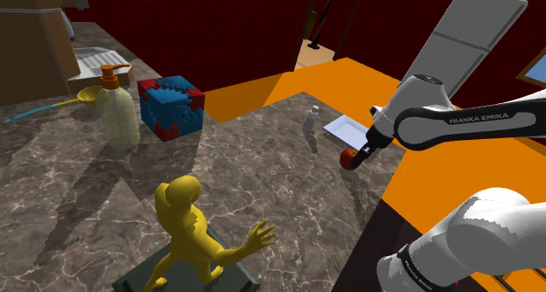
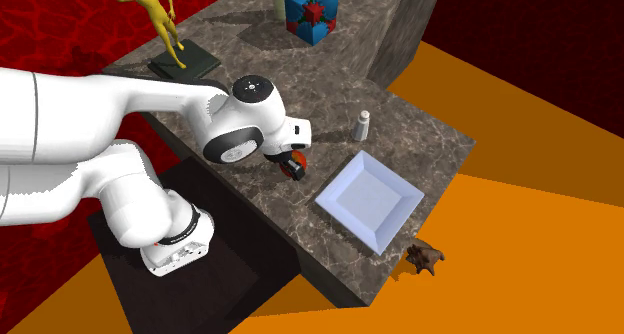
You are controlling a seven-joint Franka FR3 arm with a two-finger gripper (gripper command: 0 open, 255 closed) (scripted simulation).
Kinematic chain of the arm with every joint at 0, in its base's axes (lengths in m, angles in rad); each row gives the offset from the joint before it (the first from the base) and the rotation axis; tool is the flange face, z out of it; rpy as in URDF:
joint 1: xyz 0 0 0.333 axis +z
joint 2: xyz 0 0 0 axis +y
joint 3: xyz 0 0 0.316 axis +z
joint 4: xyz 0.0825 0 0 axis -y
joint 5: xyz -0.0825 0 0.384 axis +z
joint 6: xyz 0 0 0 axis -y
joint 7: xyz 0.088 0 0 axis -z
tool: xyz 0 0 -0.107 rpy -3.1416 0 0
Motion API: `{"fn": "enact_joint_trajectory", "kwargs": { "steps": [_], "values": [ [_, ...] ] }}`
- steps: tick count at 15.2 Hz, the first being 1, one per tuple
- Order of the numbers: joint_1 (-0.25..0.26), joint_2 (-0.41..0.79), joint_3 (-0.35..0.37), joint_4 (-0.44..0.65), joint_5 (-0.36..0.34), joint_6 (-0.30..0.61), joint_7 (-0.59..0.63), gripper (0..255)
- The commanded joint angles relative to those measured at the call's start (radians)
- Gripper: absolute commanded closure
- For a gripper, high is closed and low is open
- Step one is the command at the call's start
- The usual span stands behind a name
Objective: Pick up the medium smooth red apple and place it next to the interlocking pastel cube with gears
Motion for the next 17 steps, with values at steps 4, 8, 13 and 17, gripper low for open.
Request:
{"fn": "enact_joint_trajectory", "kwargs": {
  "steps": [4,8,13,17],
  "values": [
    [0.0,0.0,0.0,-0.001,0.0,0.0,0.0,255],
    [0.0,0.001,0.0,-0.001,0.0,0.001,0.0,255],
    [0.002,-0.062,0.011,0.036,0.01,-0.098,-0.002,255],
    [0.005,-0.102,0.019,0.07,0.019,-0.172,-0.003,255]
  ]
}}
